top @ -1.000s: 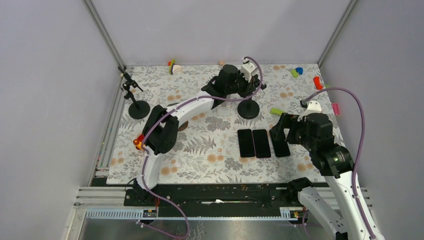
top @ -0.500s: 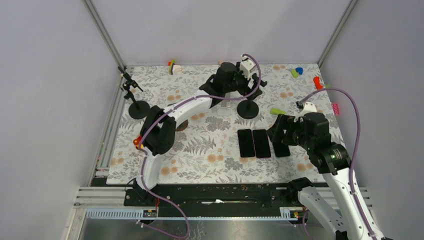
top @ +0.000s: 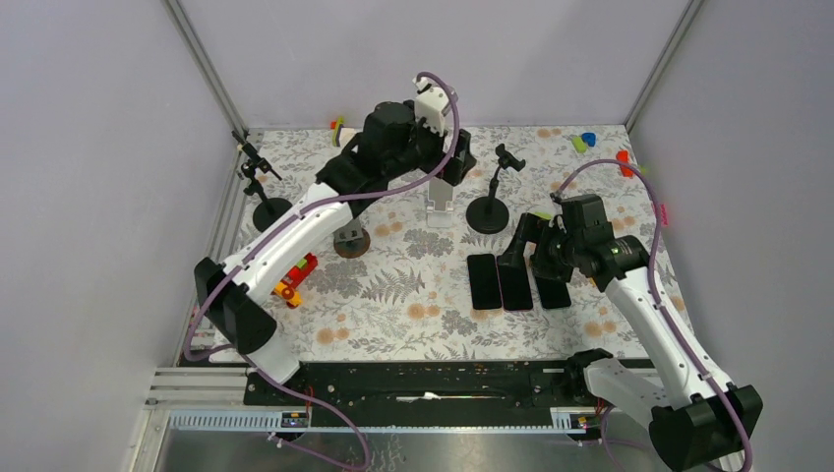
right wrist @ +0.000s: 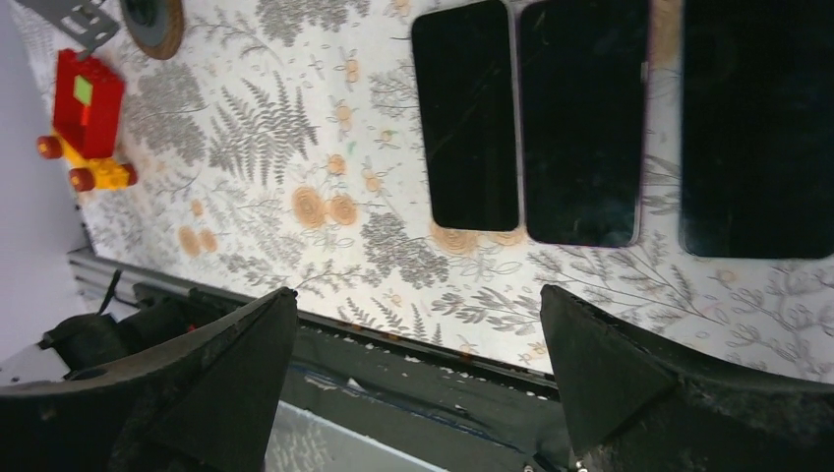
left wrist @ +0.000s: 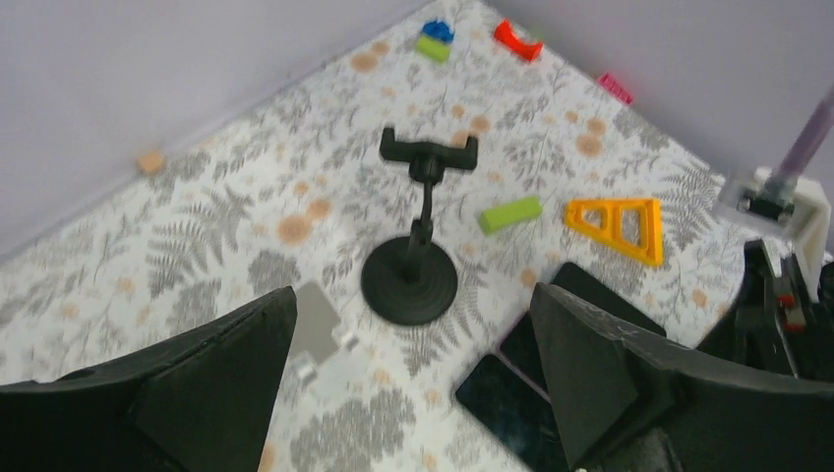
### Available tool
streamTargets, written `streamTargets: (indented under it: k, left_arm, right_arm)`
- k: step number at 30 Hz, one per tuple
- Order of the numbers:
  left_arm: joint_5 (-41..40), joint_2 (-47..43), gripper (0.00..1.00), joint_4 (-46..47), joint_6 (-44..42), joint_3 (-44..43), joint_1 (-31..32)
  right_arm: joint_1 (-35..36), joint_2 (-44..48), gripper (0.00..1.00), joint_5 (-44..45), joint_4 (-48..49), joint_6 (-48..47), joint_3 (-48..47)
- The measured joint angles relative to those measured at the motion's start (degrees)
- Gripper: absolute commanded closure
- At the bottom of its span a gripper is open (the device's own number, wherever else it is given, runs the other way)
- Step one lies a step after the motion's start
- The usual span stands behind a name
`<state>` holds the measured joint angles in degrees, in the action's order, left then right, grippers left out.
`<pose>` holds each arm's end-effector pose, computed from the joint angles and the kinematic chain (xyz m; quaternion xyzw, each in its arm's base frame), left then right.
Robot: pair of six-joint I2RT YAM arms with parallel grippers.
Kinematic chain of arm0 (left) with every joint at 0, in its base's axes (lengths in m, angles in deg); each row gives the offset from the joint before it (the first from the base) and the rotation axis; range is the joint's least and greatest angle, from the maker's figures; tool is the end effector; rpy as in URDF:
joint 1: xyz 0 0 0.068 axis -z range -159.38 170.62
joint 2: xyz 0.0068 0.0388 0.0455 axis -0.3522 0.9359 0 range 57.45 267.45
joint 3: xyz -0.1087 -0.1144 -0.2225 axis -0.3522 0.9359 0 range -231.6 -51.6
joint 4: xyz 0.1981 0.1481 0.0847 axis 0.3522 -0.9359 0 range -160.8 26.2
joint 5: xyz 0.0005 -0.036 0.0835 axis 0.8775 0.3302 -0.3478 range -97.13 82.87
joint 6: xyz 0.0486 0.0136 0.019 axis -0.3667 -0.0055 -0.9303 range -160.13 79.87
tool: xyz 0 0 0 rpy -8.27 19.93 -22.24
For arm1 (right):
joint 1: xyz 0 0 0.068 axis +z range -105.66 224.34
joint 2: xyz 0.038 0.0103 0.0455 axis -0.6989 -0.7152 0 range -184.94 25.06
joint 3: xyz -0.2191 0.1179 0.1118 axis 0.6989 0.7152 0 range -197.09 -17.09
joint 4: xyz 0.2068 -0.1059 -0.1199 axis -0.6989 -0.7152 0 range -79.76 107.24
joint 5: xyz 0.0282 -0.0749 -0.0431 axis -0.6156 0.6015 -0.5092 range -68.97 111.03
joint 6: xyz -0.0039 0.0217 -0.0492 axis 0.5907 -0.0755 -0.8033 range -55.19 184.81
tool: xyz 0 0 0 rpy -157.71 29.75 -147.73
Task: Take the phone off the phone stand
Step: Place the phone stand at the center of the board, then pick up the phone stand with the phone at the center of the board.
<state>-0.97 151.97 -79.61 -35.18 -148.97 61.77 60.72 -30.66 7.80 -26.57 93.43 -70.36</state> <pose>0.2906 -0.2588 0.4242 0.2745 0.7322 -0.2821 0.5558 0.1836 0.0625 0.3026 0.0557 0.9212 0.2404 0.3009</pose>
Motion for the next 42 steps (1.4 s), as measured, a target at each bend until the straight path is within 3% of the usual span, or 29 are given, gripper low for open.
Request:
streamTargets:
  k: [6,11,20,24,33,38,42]
  left_arm:
    - [-2.3,-2.9,0.01,-12.5,2.8,0.7,-2.3]
    - [-9.4,-6.2,0.01,-20.0,7.1,5.9,-4.0]
    - [-14.6,-24.2,0.01,-23.4,10.3,18.6,-4.5]
    - [-18.3,-30.5,0.01,-23.9,10.1,18.5,-4.5]
    - [-28.4,-35.6,0.01,-27.7,10.6,12.5,-7.3]
    - [-25.7,-36.4,0.01,-27.8,12.2,8.0,-14.9]
    - [-10.2,-38.2,0.01,-25.1,17.0,13.0,-32.7]
  right_arm:
    - [0.0,-1.2,0.00,-2.8,2.5,0.2,-0.6]
    - [0.0,0.6,0.00,-2.3,5.3,0.1,0.0]
    - [0.0,2.9,0.00,-0.8,8.8,-0.5,3.4]
    - [0.0,3.1,0.00,0.3,9.5,-1.3,3.5]
    - [0.0,-0.4,0.01,4.8,7.9,-2.7,3.5]
    - [0.0,-0.5,0.00,5.0,7.0,-3.6,3.4]
    - [0.0,0.3,0.00,5.0,6.8,-4.0,3.4]
